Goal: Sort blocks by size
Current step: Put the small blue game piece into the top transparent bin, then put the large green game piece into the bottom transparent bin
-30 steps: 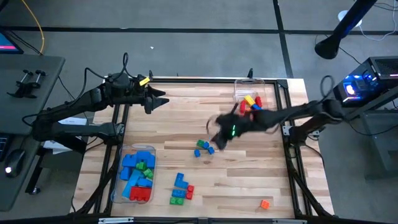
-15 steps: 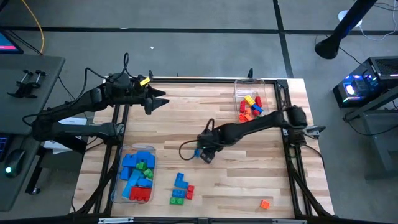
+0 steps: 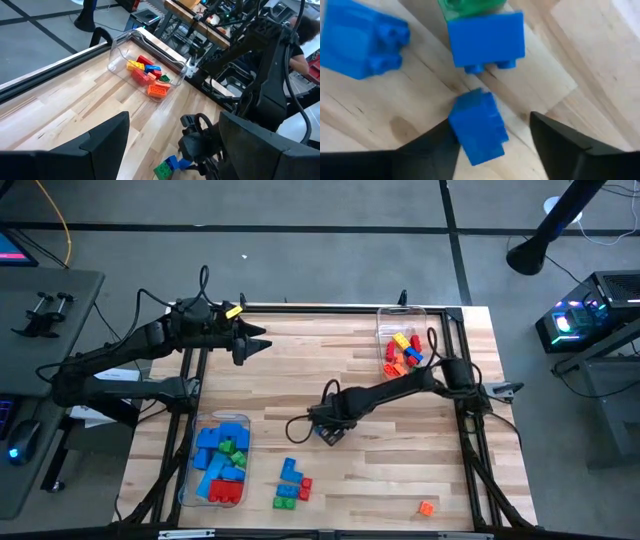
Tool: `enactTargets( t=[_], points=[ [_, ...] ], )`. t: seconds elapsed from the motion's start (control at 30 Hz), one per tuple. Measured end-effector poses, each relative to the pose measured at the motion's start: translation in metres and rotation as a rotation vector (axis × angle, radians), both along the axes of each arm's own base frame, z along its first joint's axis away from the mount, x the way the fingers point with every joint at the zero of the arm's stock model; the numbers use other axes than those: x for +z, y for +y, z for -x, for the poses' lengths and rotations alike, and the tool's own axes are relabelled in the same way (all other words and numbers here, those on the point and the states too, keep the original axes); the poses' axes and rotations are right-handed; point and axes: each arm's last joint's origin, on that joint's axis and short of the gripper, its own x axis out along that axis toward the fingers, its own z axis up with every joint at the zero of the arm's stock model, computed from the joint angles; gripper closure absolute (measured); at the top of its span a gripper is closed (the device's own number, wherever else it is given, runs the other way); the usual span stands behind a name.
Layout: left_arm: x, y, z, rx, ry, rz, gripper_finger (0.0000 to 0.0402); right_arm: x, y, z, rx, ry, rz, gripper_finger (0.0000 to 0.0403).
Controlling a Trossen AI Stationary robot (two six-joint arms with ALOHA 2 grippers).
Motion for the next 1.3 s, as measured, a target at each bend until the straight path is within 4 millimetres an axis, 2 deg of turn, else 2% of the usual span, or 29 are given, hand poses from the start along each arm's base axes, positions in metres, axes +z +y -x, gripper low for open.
enactTargets(
  t=[0.07, 0.2, 0.33, 0.47, 0.57, 0.7, 0.8, 0.93, 1.0, 1.07, 1.2, 1.3],
  points=[
    [0.000, 0.000, 0.000, 0.000, 0.000, 0.000, 0.0108, 0.001, 0.000, -0.001, 0.004, -0.018, 0.007, 0.0212],
    [0.000, 0.000, 0.000, 0.001, 0.000, 0.000, 0.0108, 0.006, -0.001, 0.000, 0.054, -0.005, 0.039, 0.0315],
    [0.001, 0.000, 0.000, 0.002, -0.007, -0.003, 0.0108, 0.019, -0.006, 0.006, 0.149, 0.083, 0.122, 0.0315],
    [0.002, 0.001, -0.001, 0.004, -0.027, -0.004, 0.0108, 0.057, -0.028, 0.026, 0.165, 0.147, 0.245, 0.0315],
    [0.003, 0.001, -0.001, 0.008, -0.033, 0.006, 0.0108, 0.095, -0.056, 0.056, 0.095, 0.186, 0.375, 0.0315],
    [0.003, 0.000, -0.001, 0.013, -0.037, 0.023, 0.0108, 0.136, -0.099, 0.109, -0.115, 0.112, 0.444, 0.0315],
    [0.003, 0.000, -0.001, 0.021, -0.044, 0.053, 0.0108, 0.146, -0.126, 0.154, -0.269, 0.073, 0.471, 0.0315],
    [0.002, -0.004, -0.003, 0.000, -0.043, 0.066, 0.0108, 0.140, -0.150, 0.200, -0.442, -0.002, 0.478, 0.0314],
    [0.001, -0.005, -0.006, -0.013, -0.038, 0.078, 0.0108, 0.134, -0.158, 0.213, -0.508, -0.075, 0.449, 0.0290],
    [0.000, -0.007, -0.012, -0.025, -0.048, 0.094, 0.0108, 0.128, -0.163, 0.220, -0.528, -0.157, 0.415, 0.0240],
    [0.001, -0.010, -0.032, -0.066, -0.111, 0.106, 0.0108, 0.120, -0.169, 0.224, -0.509, -0.287, 0.366, 0.0152],
    [0.001, -0.012, -0.053, -0.134, -0.189, 0.128, 0.0108, 0.121, -0.171, 0.222, -0.494, -0.352, 0.356, 0.0119]
  ],
)
